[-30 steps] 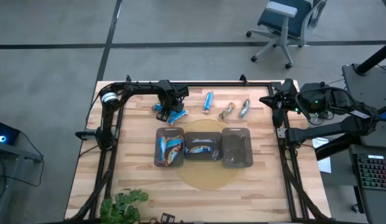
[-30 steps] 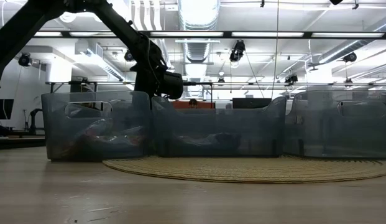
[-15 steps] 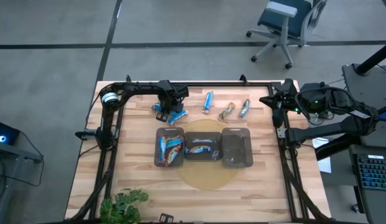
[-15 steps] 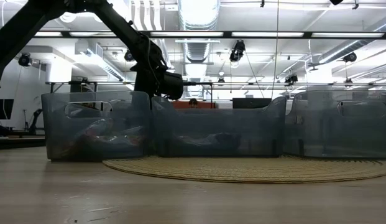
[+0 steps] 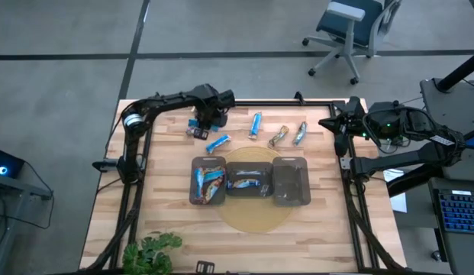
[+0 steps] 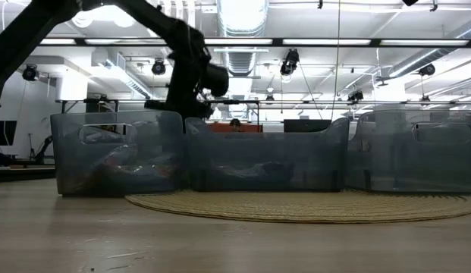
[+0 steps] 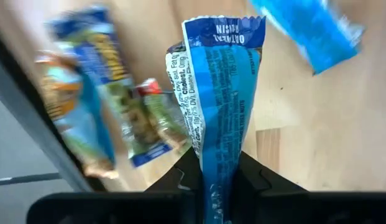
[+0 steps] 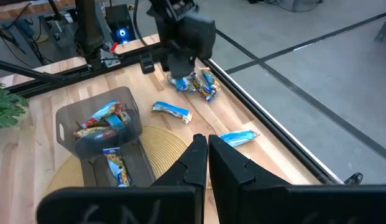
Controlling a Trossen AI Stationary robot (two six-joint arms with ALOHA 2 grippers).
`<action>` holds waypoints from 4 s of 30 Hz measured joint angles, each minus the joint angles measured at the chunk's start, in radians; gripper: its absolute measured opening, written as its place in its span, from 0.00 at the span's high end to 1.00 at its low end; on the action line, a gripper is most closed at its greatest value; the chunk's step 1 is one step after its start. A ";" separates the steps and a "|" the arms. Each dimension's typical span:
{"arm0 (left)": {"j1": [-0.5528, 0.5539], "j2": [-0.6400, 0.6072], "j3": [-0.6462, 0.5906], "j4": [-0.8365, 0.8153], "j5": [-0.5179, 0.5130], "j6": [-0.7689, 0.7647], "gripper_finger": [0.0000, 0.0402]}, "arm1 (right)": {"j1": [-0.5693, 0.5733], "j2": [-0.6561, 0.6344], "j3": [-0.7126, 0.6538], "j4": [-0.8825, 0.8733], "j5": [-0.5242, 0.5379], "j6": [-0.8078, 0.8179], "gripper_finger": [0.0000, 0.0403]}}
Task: Pick and place Granola Bars by type
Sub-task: Put the blue granola bar into the center black bin
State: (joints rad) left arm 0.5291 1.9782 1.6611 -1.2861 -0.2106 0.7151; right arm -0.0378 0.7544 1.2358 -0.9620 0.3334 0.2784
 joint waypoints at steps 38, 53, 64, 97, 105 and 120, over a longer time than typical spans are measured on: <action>-0.326 0.000 0.615 -0.005 0.508 -0.351 0.94 | 0.000 -0.002 0.000 0.000 0.000 -0.002 0.98; -0.433 0.000 0.325 0.233 0.505 -0.534 0.94 | 0.000 -0.002 0.000 0.000 0.000 -0.002 0.98; -0.434 0.000 0.056 0.400 0.505 -0.567 0.94 | 0.000 -0.001 0.000 0.000 0.000 -0.020 0.98; -0.433 0.000 -0.035 0.497 0.509 -0.660 0.71 | 0.000 -0.001 0.000 -0.001 0.000 -0.020 0.98; -0.427 0.000 0.045 0.396 0.509 -0.615 0.82 | 0.000 -0.001 0.000 -0.002 0.000 -0.019 0.98; -0.420 -0.002 0.331 0.196 0.479 -0.554 1.00 | 0.000 -0.001 0.000 -0.003 0.000 -0.017 0.98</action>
State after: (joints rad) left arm 0.1093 1.9759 1.9918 -1.0901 0.2685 0.1608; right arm -0.0376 0.7532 1.2357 -0.9653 0.3329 0.2616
